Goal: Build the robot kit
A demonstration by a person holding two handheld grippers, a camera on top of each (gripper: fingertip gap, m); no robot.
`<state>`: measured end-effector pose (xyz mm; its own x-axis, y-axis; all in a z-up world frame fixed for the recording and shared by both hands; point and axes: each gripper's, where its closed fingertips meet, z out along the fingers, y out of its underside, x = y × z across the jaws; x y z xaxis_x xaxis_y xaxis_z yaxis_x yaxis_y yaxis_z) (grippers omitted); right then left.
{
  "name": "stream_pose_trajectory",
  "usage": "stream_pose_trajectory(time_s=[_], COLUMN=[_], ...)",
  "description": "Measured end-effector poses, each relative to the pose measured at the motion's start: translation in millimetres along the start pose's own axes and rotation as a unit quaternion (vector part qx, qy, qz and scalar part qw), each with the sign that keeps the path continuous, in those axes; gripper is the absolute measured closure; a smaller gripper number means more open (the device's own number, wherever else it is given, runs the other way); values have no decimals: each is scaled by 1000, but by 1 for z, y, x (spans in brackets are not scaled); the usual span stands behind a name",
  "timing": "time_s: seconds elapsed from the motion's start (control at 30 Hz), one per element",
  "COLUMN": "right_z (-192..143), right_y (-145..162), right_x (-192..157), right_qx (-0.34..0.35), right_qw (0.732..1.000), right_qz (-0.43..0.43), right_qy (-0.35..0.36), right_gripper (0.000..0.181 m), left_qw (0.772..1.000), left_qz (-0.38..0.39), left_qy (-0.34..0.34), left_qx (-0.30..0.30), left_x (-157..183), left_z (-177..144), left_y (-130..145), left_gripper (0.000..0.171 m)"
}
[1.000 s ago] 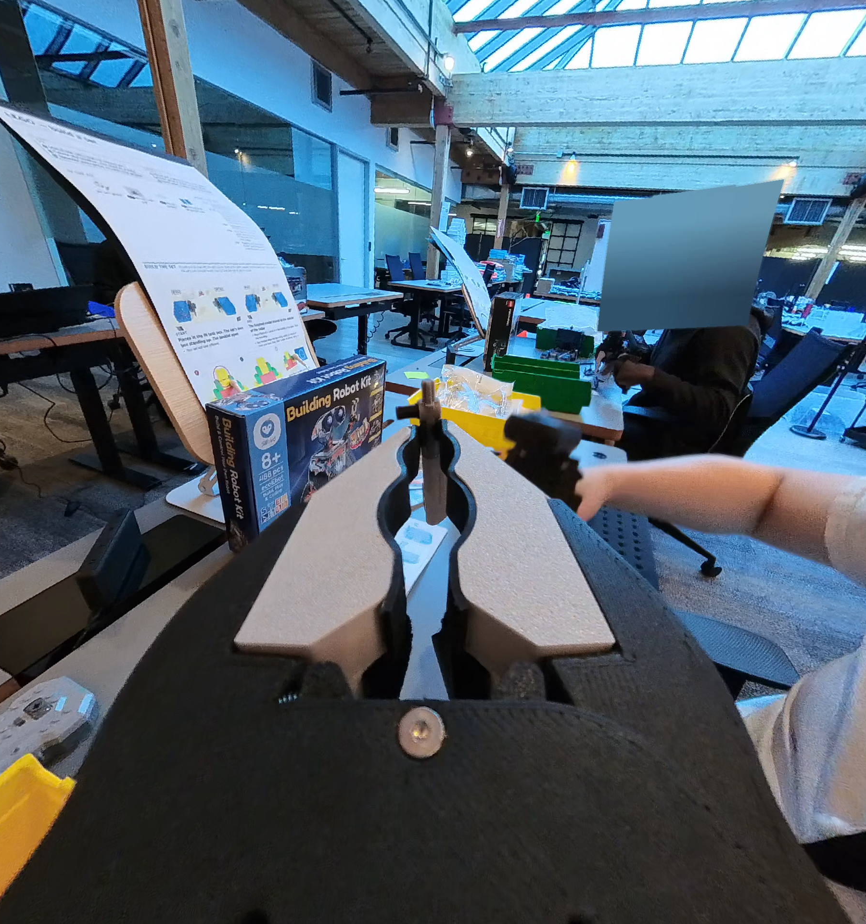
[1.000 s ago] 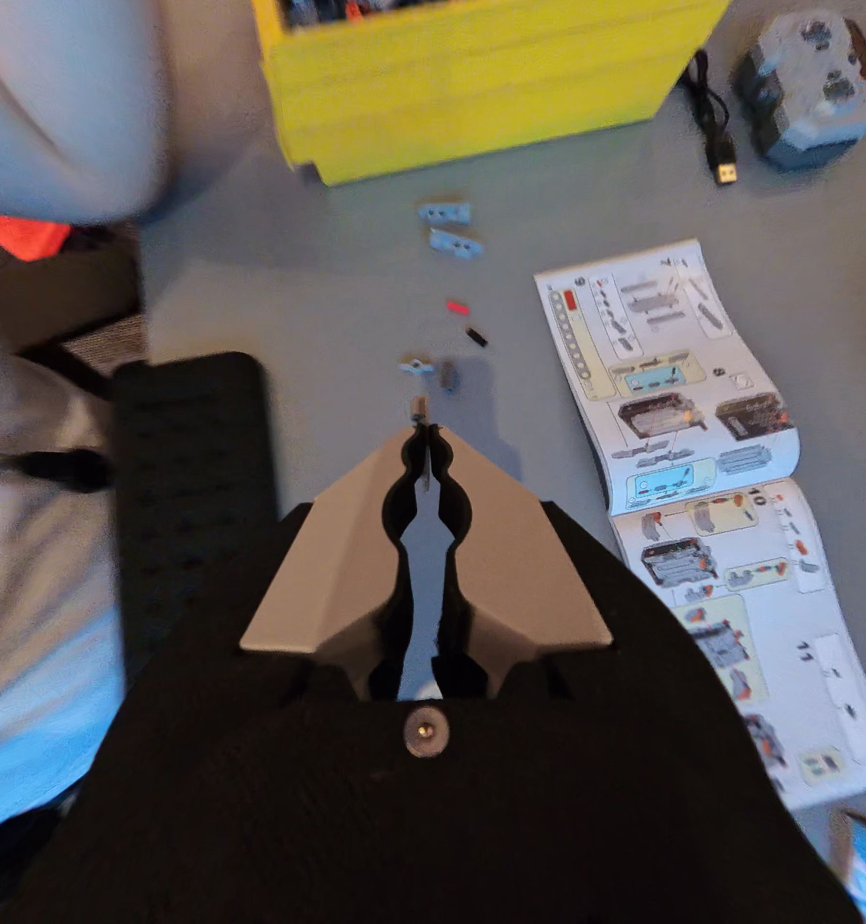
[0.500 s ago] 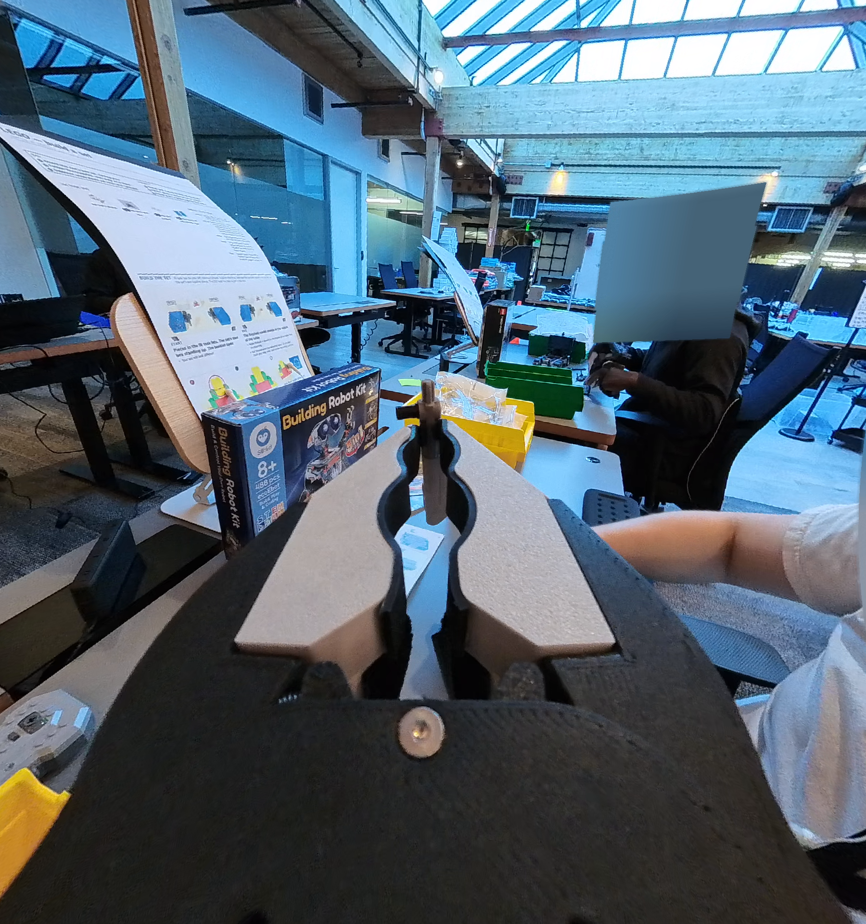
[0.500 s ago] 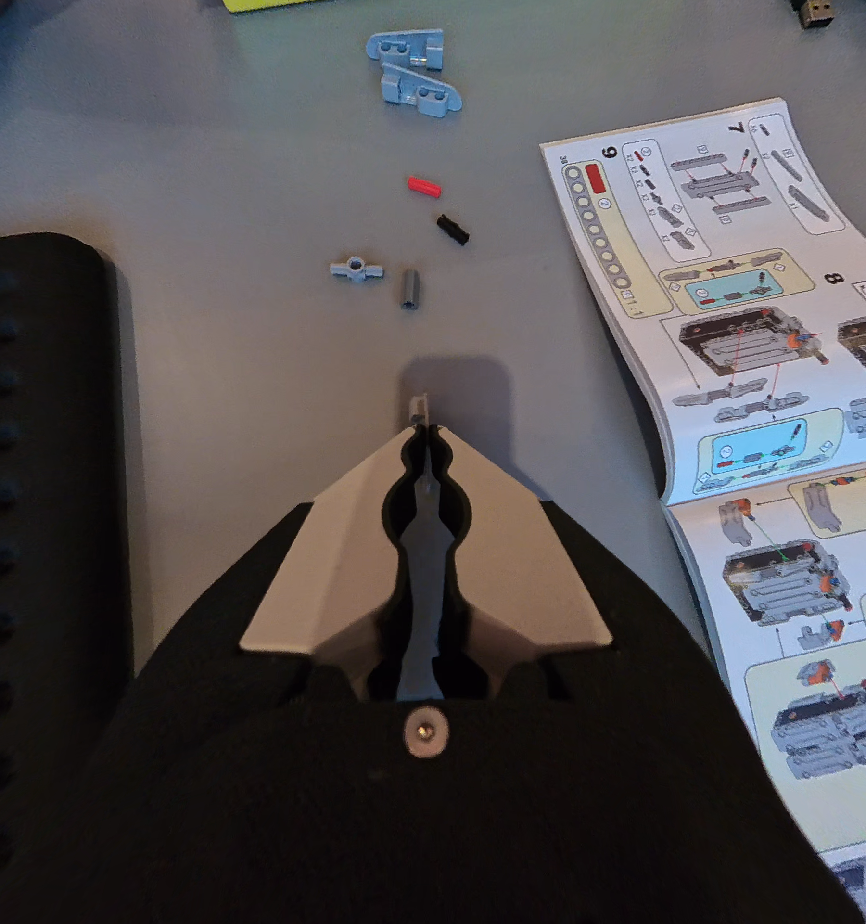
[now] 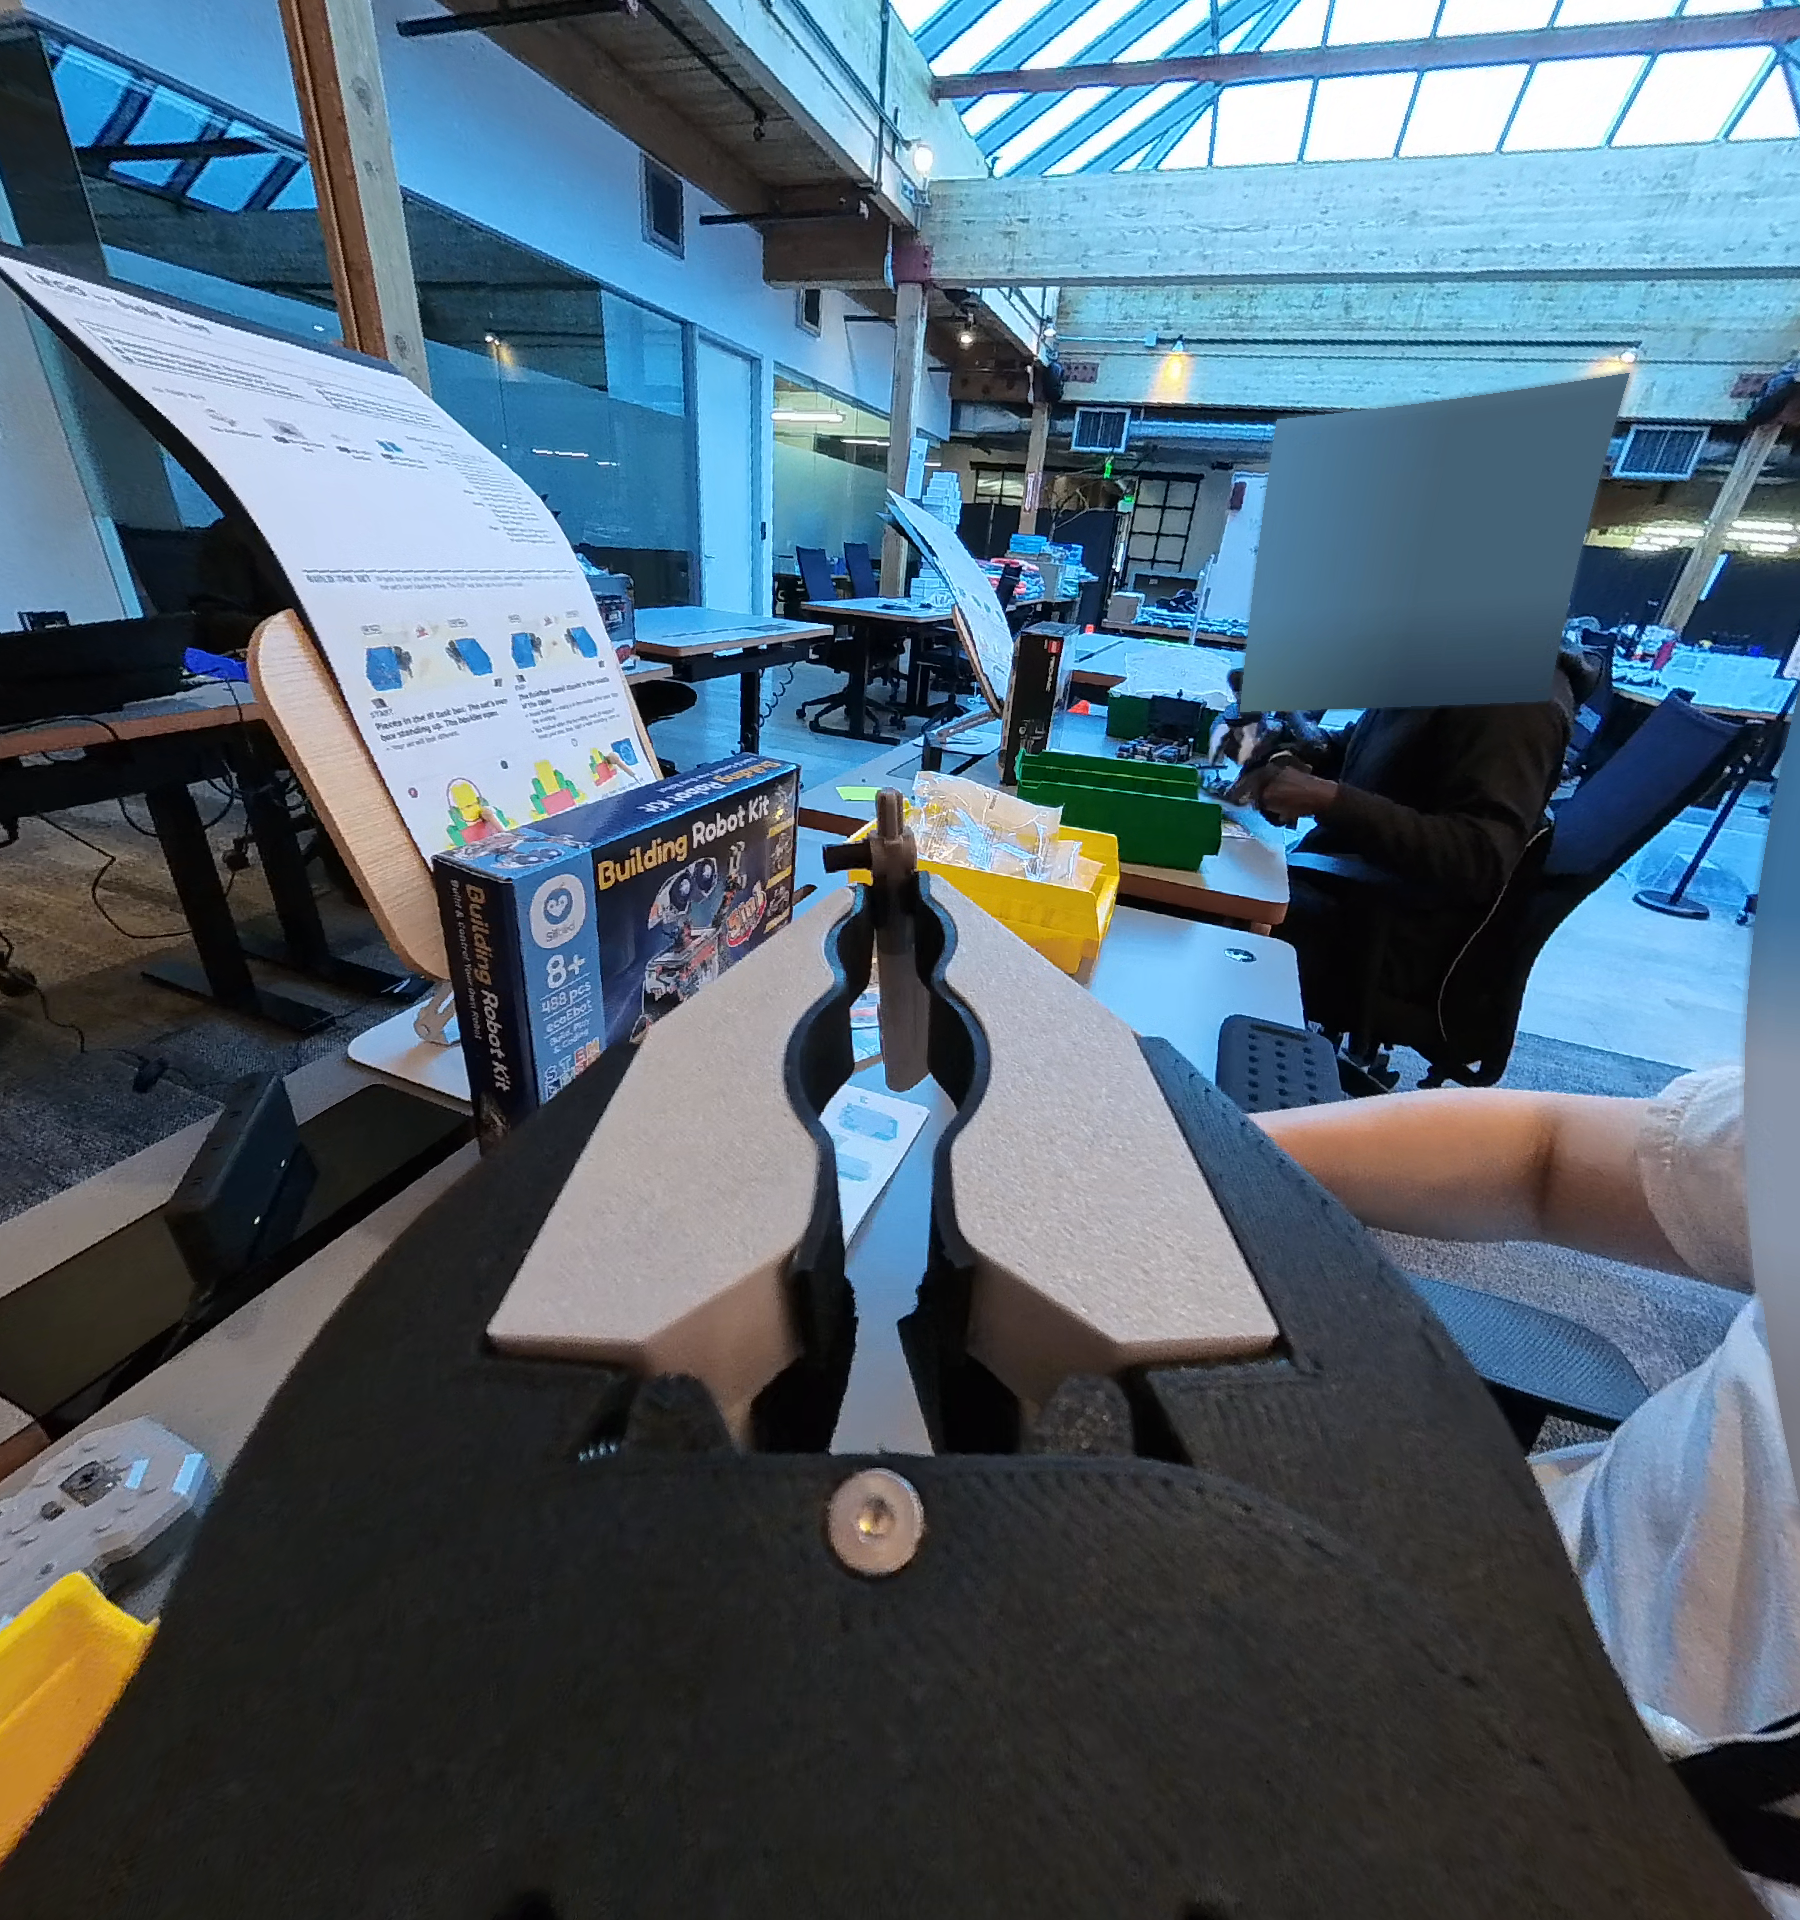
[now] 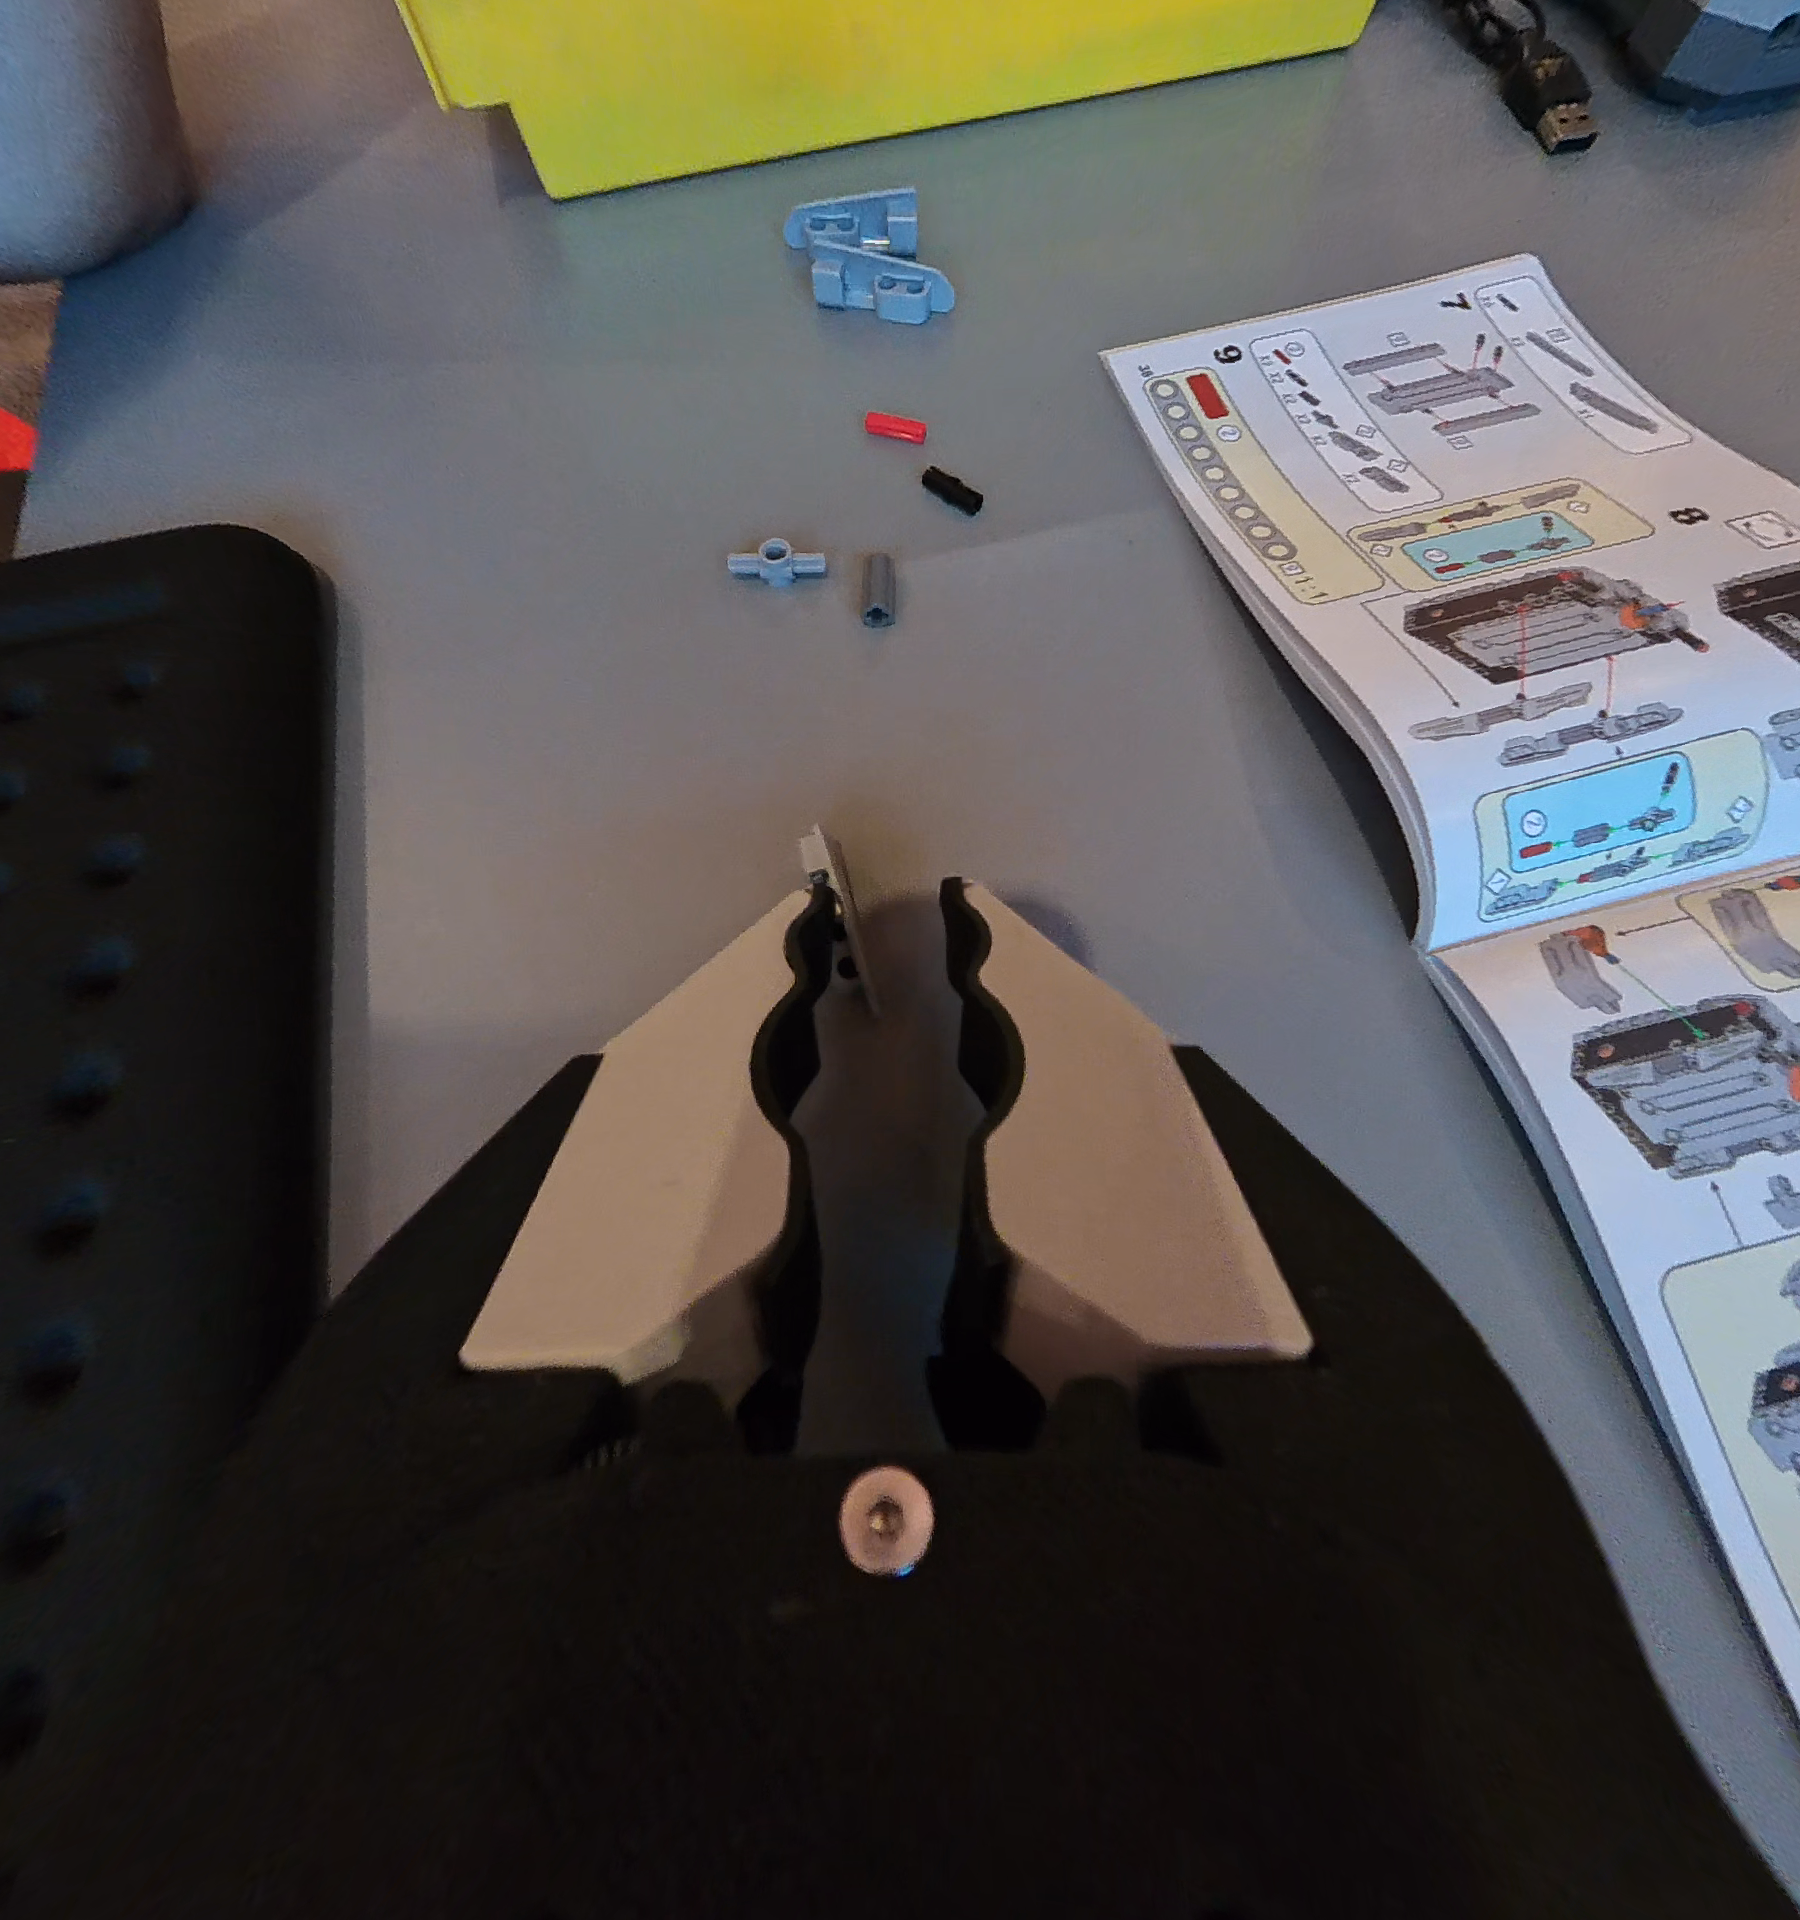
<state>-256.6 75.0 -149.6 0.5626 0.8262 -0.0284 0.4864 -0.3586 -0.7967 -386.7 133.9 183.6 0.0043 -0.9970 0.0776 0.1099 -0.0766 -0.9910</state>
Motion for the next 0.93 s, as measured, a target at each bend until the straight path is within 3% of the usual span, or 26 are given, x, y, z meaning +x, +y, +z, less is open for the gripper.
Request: stream_pose_trajectory(time_s=[0.13, 0.33, 0.5, 0.63, 0.8, 0.93], right_z=[-1, -5, -4, -57, -146, -198], right_y=[-3, 8, 5, -85, -189, -259], right_x=[-6, -7, -2, -21, -33, -66], right_qx=[1, -20, -21, 58, 10, 8], right_qw=[999, 999, 999, 982, 993, 993], right_qz=[17, -25, -35, 145, 94, 88], right_qy=[-27, -20, 9, -103, -67, -78], right_gripper=[158, 156, 175, 175, 175, 175], left_qw=[1000, 1000, 1000, 1000, 1000, 1000], left_qz=[-2, 0, -1, 0, -8, -10], left_qy=[-1, 2, 2, 0, -2, -6], left_qx=[-2, -7, -13, -14, -16, -17], left_x=[-1, 1, 0, -1, -6, -8], left_z=[0, 4, 7, 6, 7, 6], left_y=[1, 3, 6, 7, 9, 9], left_gripper=[167, 167, 167, 167, 167, 167])
